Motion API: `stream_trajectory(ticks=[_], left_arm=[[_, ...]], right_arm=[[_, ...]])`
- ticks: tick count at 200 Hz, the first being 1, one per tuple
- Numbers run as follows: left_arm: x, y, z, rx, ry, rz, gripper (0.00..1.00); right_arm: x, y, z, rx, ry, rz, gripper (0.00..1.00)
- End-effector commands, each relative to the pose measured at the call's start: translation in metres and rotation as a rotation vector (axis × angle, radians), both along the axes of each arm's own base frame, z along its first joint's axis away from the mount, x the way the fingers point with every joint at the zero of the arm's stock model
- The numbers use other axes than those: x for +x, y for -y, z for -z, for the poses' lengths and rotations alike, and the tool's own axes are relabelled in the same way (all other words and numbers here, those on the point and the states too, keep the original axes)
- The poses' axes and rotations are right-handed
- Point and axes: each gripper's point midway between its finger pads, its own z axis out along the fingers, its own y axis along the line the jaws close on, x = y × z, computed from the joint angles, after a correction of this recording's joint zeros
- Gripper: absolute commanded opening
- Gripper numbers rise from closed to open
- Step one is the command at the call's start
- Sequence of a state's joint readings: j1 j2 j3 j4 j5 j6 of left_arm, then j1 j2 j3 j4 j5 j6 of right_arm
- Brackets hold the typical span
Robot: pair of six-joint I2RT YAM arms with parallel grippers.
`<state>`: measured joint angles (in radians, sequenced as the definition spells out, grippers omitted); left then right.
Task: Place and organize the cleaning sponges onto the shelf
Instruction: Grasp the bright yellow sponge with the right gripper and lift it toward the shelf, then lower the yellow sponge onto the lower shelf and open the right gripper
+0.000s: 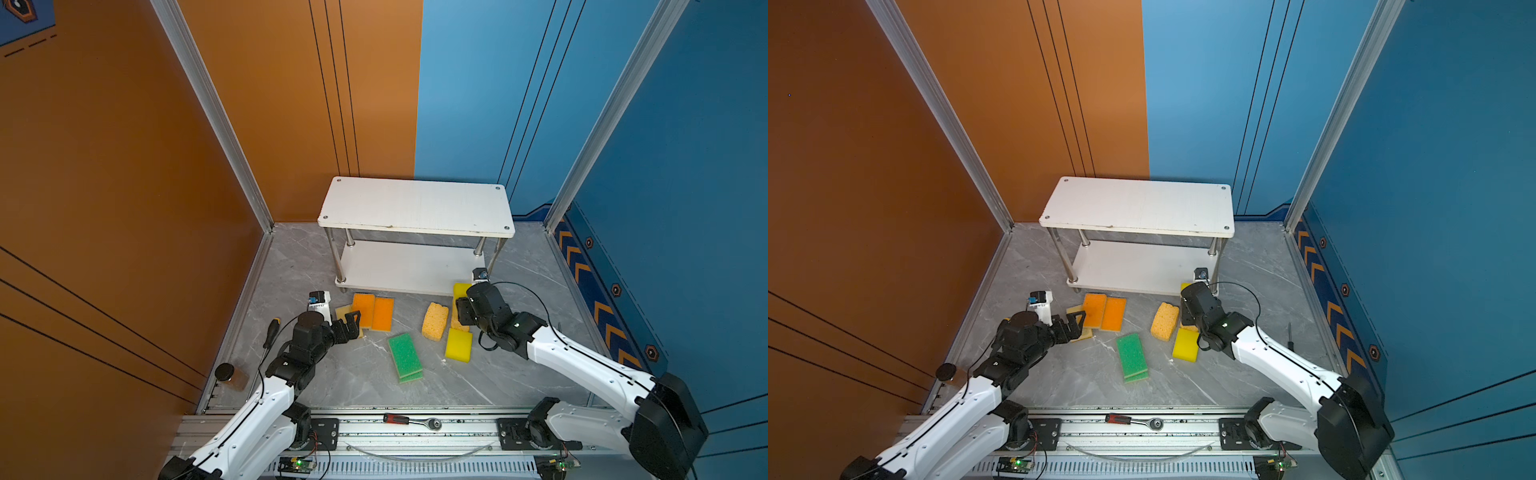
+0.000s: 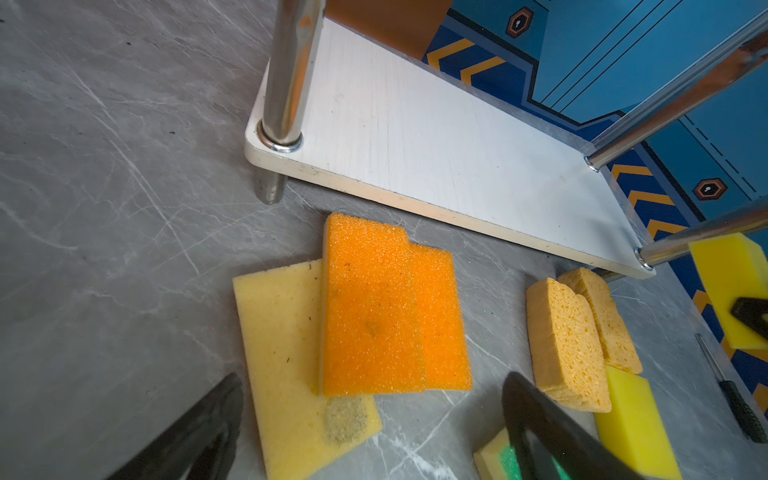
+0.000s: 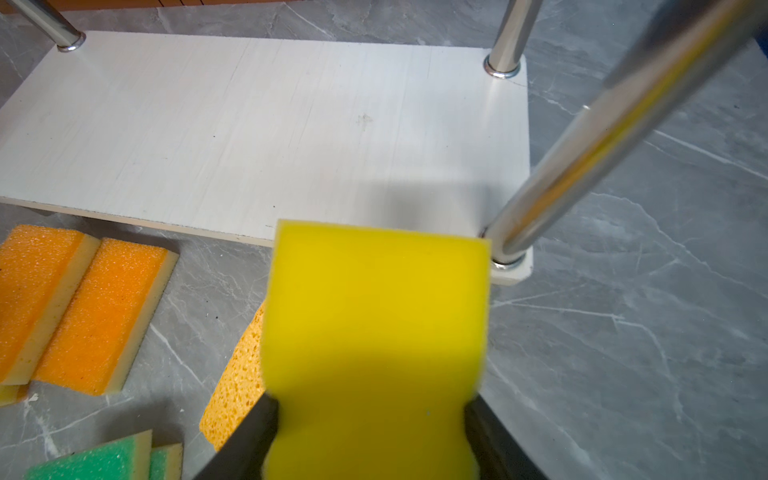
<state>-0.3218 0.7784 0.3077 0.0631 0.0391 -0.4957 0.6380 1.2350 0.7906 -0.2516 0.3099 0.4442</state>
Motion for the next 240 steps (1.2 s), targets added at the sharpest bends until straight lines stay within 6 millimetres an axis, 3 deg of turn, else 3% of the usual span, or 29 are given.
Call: stream_trajectory(ticks=[1, 87, 156, 240], left_arm=[[0.0, 0.003, -0.008, -0.011, -0.014, 0.012, 0.98], [0.001, 0.007, -0.005, -0.02, -0.033, 0.026, 0.98], [0.003, 0.008, -0.004, 0.0, -0.043, 0.032, 0.98], [0.004, 0.008, 0.001, 0.003, -0.059, 0.033, 0.98]], right_arm=[[0.018, -0.012, -0.009, 0.028, 0.02, -0.033, 0.57], [0.049, -0.023, -0.012, 0.022, 0.021, -0.027, 0.57], [0.063, -0.01, 0.002, -0.04, 0.029, 0.034, 0.57], [0.077, 0.002, -0.002, -0.04, 0.11, 0.102, 0.58]])
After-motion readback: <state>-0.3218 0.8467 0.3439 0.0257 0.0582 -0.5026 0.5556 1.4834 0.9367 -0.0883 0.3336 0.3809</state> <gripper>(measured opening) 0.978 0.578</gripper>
